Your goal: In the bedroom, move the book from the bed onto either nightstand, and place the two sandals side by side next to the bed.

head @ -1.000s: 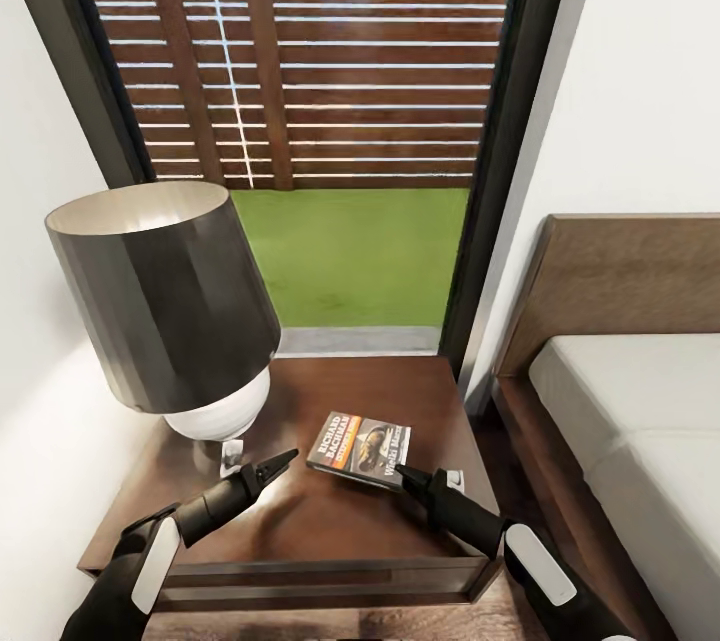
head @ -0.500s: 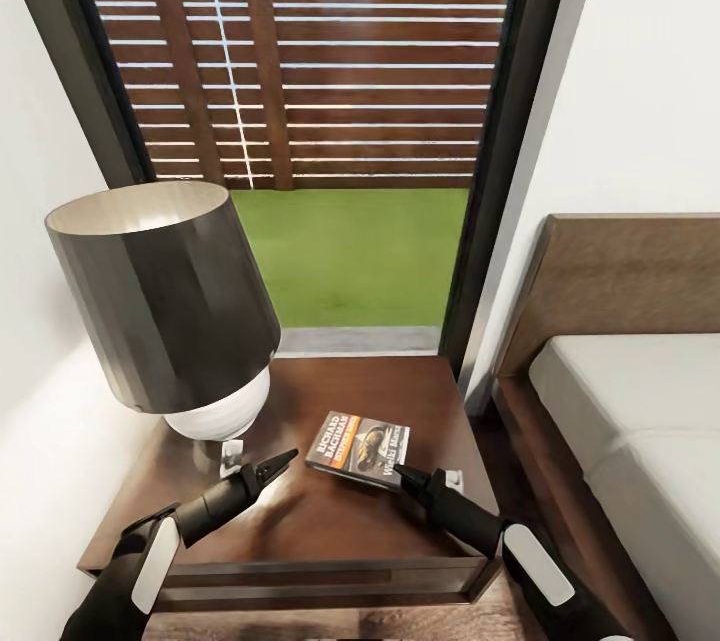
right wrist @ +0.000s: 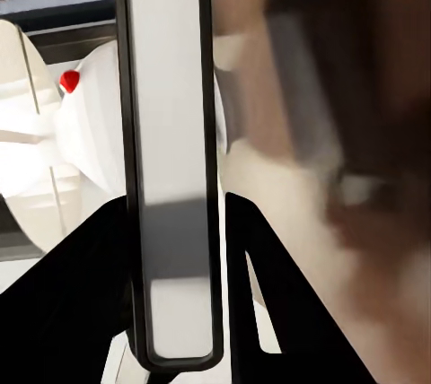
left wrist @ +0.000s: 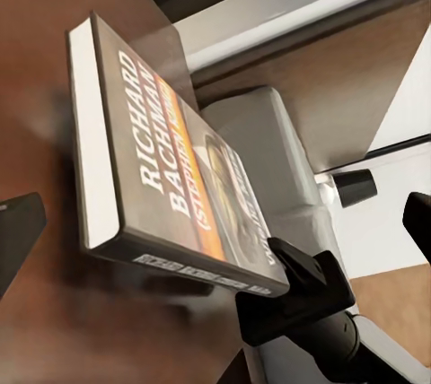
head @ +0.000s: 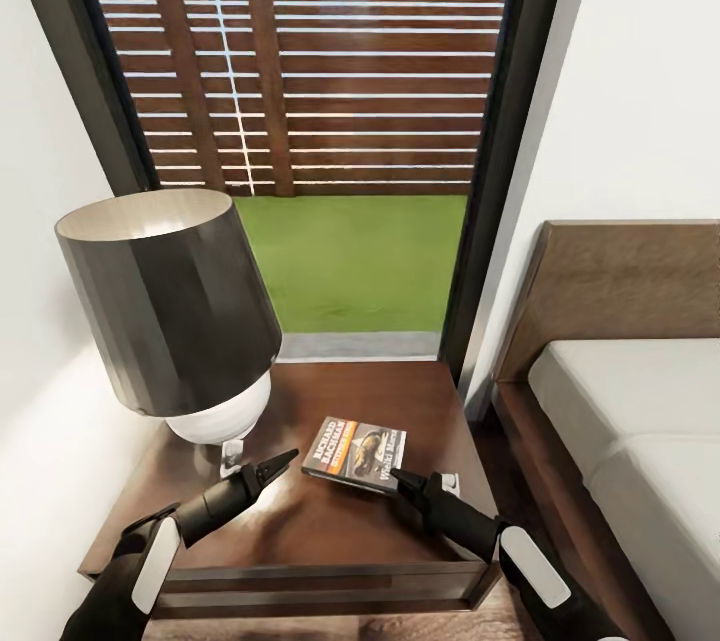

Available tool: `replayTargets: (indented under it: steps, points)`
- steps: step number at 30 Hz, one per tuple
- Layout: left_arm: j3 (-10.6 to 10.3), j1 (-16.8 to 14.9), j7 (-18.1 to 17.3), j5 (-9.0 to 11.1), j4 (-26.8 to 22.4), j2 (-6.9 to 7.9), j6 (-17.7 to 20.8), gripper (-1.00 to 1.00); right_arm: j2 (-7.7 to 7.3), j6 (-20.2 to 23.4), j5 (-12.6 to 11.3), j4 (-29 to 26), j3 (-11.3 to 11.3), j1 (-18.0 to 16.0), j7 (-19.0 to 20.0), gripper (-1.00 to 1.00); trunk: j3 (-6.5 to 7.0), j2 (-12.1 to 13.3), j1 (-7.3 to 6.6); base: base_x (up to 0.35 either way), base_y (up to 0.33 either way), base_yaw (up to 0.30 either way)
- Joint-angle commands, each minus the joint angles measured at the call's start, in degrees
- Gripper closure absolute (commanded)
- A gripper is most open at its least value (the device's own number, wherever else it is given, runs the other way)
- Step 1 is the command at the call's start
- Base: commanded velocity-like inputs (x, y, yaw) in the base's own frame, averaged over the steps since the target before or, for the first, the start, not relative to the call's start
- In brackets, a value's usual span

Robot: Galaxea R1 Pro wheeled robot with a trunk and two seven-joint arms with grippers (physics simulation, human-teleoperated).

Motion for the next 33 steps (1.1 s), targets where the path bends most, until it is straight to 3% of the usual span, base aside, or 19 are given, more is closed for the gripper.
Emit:
replayTargets:
  steps: [1,8,33]
  points:
    - [0.0,-0.02,-0.07,0.24,0.01,0.0,0.43,-1.0,-0.05,0.09,-0.2,0.02,0.17,-0.04,0.12,1.0,-0.05,-0.02,-0.01,0.0,0.0,0.0]
    - [-0.04,-0.02,-0.07,0.24,0.01,0.0,0.43,-1.0,-0.05,0.09,-0.2,0.02,0.17,-0.05,0.12,1.0,0.84,0.03,-0.12,0.0,0.0,0.0]
    - [-0.04,-0.02,-0.07,0.24,0.05,0.0,0.43,-1.0,0.0,0.09,-0.2,0.02,0.17,-0.04,0.12,1.0,0.17,-0.01,-0.04,0.0,0.0,0.0]
